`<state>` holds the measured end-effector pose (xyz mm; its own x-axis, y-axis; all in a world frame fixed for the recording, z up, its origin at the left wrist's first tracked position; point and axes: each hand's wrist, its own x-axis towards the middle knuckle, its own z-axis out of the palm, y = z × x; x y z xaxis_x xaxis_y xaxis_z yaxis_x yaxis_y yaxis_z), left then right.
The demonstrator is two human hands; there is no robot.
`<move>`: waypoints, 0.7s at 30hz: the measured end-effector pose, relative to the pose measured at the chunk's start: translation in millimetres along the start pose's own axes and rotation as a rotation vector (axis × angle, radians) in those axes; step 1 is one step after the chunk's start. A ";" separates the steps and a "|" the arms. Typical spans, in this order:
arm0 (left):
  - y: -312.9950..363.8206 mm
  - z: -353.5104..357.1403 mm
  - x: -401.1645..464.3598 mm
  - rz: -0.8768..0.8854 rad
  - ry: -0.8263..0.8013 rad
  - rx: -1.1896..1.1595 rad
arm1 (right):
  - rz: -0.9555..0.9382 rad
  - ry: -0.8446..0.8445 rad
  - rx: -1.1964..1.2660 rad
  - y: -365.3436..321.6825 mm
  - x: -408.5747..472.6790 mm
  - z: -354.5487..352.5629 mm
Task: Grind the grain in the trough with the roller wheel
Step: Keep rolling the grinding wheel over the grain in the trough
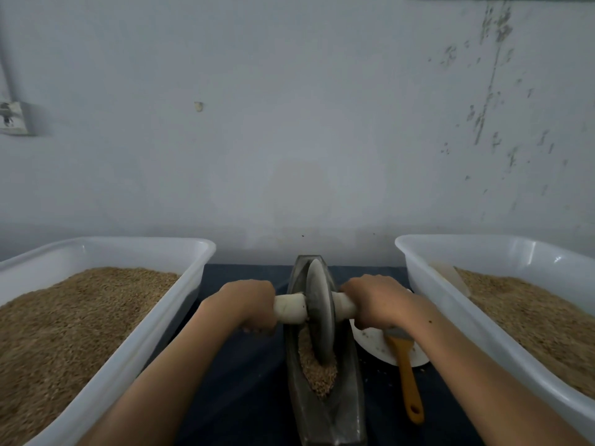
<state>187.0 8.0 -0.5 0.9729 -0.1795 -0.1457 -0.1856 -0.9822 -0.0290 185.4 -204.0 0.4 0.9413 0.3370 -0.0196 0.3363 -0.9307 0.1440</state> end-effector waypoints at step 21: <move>-3.7 0.1 0.4 0.056 -0.001 -0.014 | 0.019 -0.115 0.057 -1.5 -6.9 -6.5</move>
<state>188.1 11.6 -0.6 0.9608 -0.2345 -0.1481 -0.2381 -0.9712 -0.0067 178.2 -204.1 6.7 0.9436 0.3039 -0.1317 0.3166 -0.9443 0.0894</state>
